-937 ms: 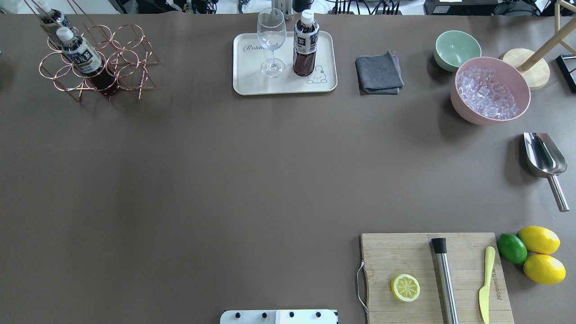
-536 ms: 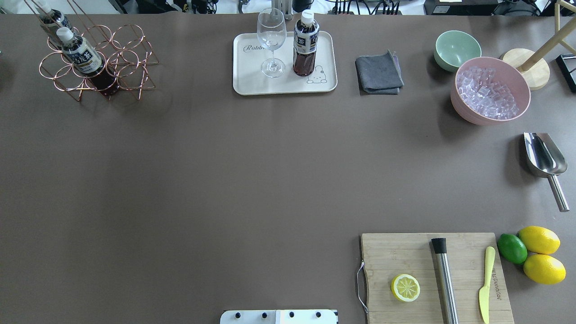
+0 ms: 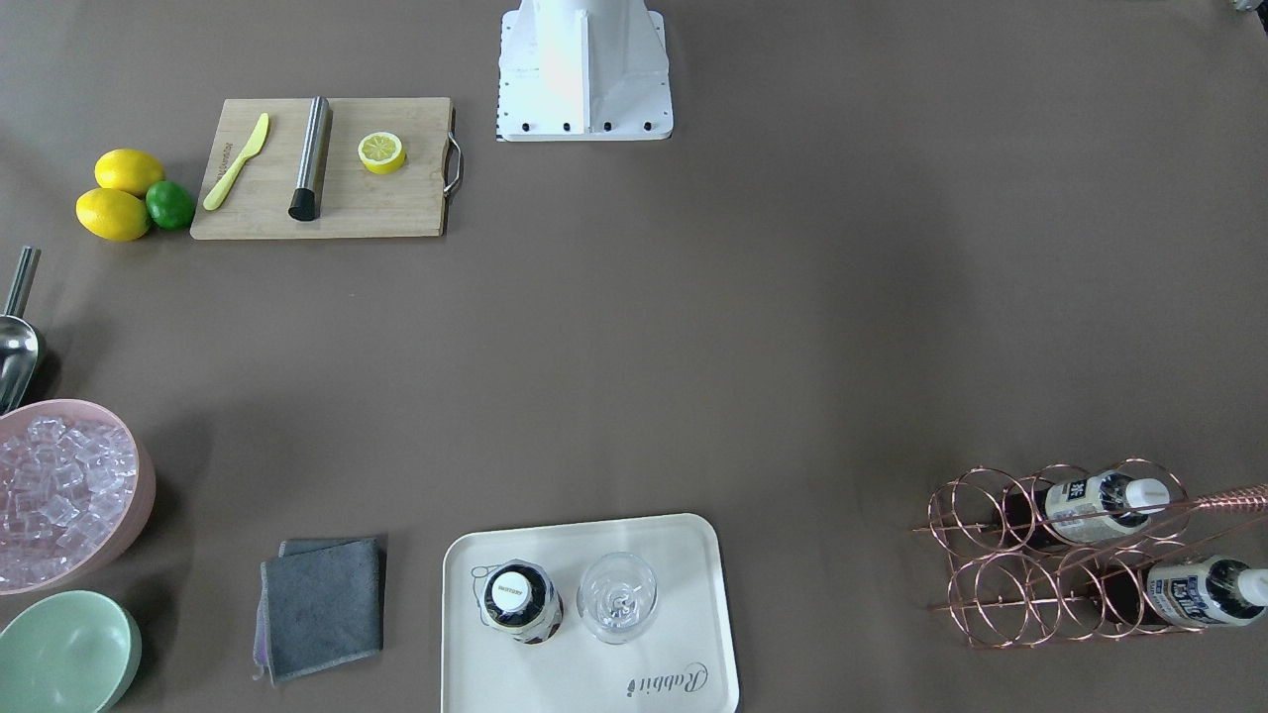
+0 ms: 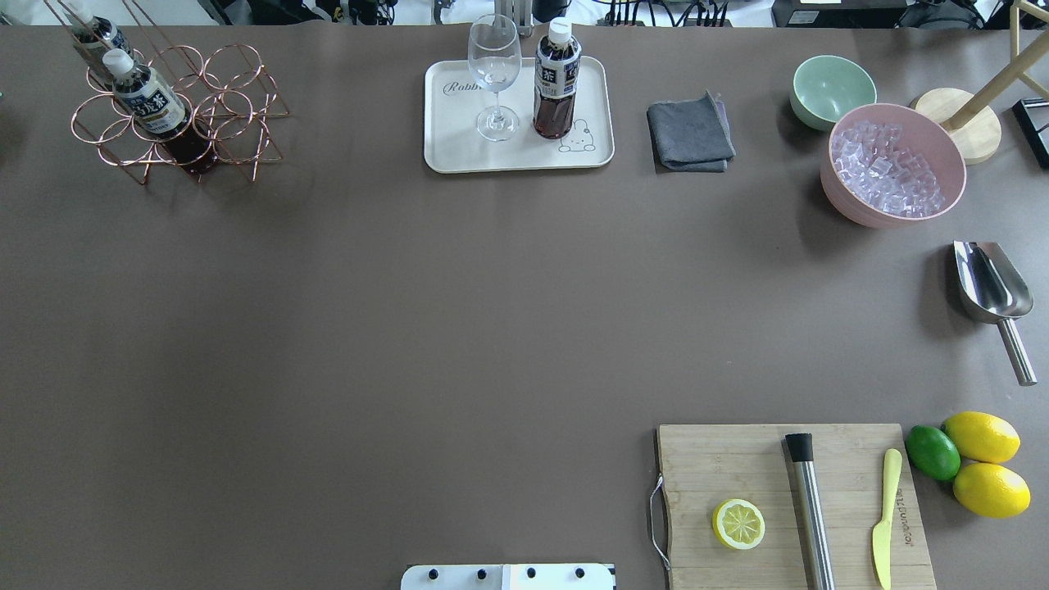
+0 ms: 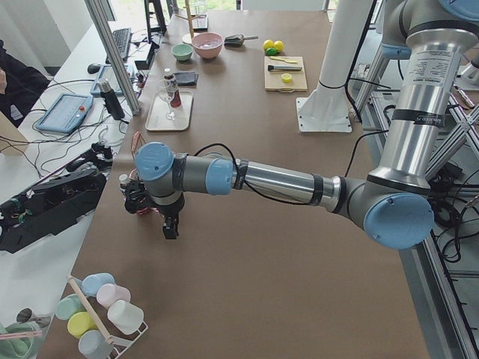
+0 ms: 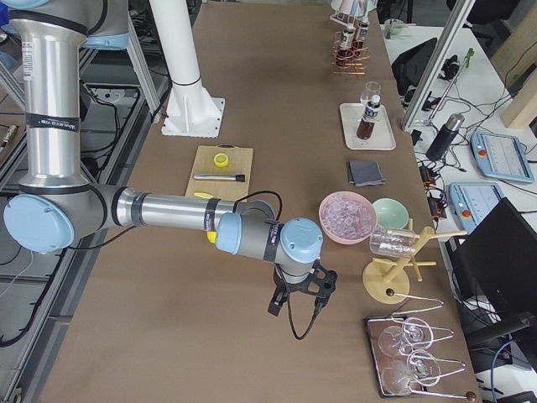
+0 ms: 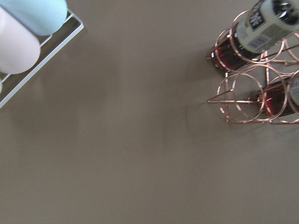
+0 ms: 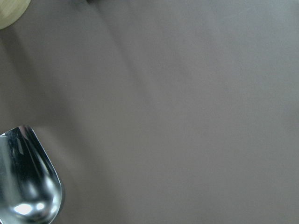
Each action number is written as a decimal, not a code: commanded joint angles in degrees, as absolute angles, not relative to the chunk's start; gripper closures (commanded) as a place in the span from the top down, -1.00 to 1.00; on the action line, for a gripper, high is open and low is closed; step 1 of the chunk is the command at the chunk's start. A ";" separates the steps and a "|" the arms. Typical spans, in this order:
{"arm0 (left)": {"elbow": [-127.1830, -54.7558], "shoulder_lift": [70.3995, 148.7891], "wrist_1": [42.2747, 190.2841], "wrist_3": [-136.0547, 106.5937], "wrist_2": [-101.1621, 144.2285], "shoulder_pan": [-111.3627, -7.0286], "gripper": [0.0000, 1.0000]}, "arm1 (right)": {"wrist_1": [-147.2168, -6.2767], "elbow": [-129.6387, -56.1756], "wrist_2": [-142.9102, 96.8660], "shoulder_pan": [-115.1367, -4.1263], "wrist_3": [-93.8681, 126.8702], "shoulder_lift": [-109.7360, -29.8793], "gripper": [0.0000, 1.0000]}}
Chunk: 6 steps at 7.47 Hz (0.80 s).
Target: Take tea from basket to plate
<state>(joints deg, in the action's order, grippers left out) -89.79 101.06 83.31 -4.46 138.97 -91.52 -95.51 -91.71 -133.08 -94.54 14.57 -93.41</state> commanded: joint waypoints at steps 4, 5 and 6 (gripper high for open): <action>-86.31 97.12 79.96 10.11 133.63 -97.48 0.96 | -94.83 -92.28 -133.24 -94.57 13.98 -93.43 1.00; -86.92 96.86 80.07 10.02 130.64 -94.77 0.96 | -94.83 -92.46 -133.24 -94.48 13.45 -93.43 1.00; -88.32 95.64 79.98 10.02 130.78 -94.57 0.96 | -94.92 -92.46 -133.24 -94.57 8.84 -93.43 1.00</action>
<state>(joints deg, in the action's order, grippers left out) -86.72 97.12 79.39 10.03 132.82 -96.09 -94.86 -92.29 -133.23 -94.53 13.51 -93.45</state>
